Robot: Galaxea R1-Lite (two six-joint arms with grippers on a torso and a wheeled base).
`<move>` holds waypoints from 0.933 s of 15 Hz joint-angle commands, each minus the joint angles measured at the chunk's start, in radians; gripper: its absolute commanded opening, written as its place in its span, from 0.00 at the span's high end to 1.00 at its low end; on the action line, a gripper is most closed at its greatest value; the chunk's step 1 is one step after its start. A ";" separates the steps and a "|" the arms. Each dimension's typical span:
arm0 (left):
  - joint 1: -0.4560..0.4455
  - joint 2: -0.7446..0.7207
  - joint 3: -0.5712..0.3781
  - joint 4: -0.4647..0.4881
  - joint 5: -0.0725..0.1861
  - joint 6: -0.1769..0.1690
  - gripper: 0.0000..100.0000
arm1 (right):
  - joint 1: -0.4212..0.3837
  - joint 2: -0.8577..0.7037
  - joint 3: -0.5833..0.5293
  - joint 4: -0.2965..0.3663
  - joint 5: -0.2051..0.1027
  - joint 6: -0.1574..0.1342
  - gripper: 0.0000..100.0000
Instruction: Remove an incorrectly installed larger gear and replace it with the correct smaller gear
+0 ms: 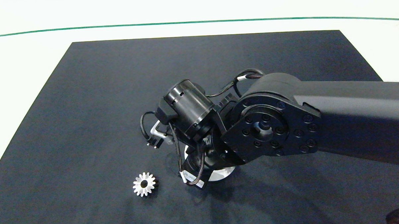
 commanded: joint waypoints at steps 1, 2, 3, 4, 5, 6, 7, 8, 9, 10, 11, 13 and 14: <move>0.000 0.000 0.000 0.007 0.002 0.002 0.00 | 0.006 0.008 0.001 0.006 -0.001 -0.001 0.81; 0.000 0.000 0.000 0.005 0.002 0.003 0.00 | 0.006 0.008 0.001 0.006 -0.001 -0.001 0.81; 0.000 -0.002 0.000 0.007 0.002 0.003 0.00 | 0.007 0.006 0.001 0.006 -0.001 -0.001 0.81; 0.000 -0.002 0.000 0.007 0.002 0.003 0.00 | 0.009 0.005 0.001 0.006 -0.001 0.000 0.81; 0.000 -0.002 0.000 0.005 0.002 0.003 0.00 | 0.009 0.005 0.001 0.006 -0.001 0.005 0.81; 0.000 -0.002 0.000 0.007 0.002 0.006 0.00 | 0.009 0.005 0.001 0.005 -0.001 0.007 0.81; 0.000 -0.002 0.000 0.007 0.002 0.006 0.00 | 0.009 0.006 0.001 0.003 -0.001 0.007 0.81; 0.000 -0.002 0.000 0.007 0.002 0.006 0.00 | 0.009 0.008 0.001 -0.002 0.001 0.008 0.81; 0.000 -0.002 0.000 0.007 0.002 0.006 0.00 | 0.009 0.008 0.001 -0.002 0.001 0.008 0.81; 0.000 -0.002 0.000 0.007 0.002 0.006 0.00 | 0.009 0.008 0.001 -0.005 -0.001 0.008 0.81; 0.000 -0.002 0.000 0.005 0.002 0.006 0.00 | 0.007 0.009 0.001 -0.012 0.001 0.011 0.81; 0.000 -0.004 0.000 0.007 0.002 0.006 0.00 | 0.007 0.014 0.001 -0.023 -0.001 0.017 0.81; 0.000 -0.004 0.000 0.005 0.002 0.006 0.00 | 0.007 0.014 0.001 -0.023 -0.001 0.017 0.81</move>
